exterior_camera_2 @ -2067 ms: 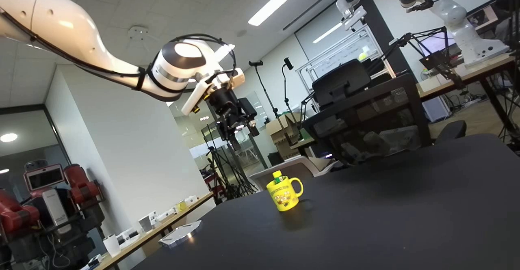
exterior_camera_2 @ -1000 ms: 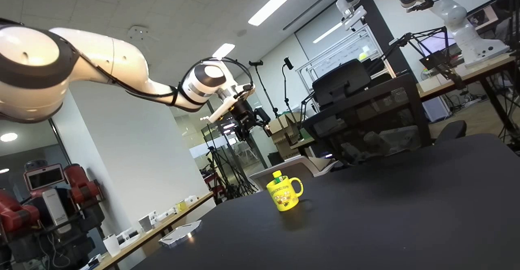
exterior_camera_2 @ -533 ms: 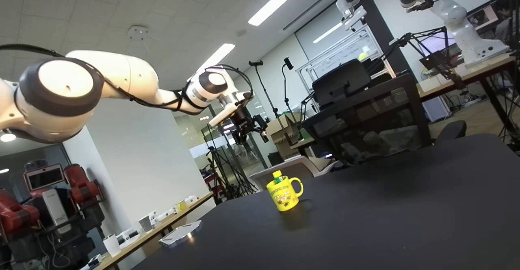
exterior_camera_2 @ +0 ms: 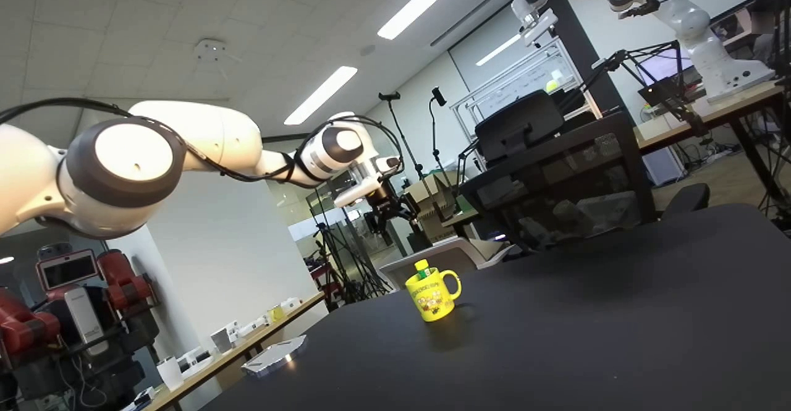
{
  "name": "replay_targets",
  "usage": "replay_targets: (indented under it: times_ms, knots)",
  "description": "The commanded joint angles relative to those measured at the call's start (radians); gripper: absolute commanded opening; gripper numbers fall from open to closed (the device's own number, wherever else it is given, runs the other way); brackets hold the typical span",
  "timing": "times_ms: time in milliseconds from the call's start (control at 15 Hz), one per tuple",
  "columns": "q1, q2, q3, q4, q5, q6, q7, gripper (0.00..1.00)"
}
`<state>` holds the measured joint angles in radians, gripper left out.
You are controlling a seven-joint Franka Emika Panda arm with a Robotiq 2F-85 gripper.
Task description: Remove the glue stick from the yellow cup
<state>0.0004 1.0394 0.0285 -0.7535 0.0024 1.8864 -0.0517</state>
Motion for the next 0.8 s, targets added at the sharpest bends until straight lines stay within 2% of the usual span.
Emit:
replay_targets:
  times_ms: [0, 667, 733]
  knots:
    - [-0.012, 0.073, 0.011, 0.087, 0.013, 0.010, -0.021, 1.00]
    - [-0.019, 0.137, 0.005, 0.113, 0.008, -0.005, -0.017, 1.00]
    - [-0.019, 0.141, 0.004, 0.115, 0.007, -0.002, -0.016, 0.82]
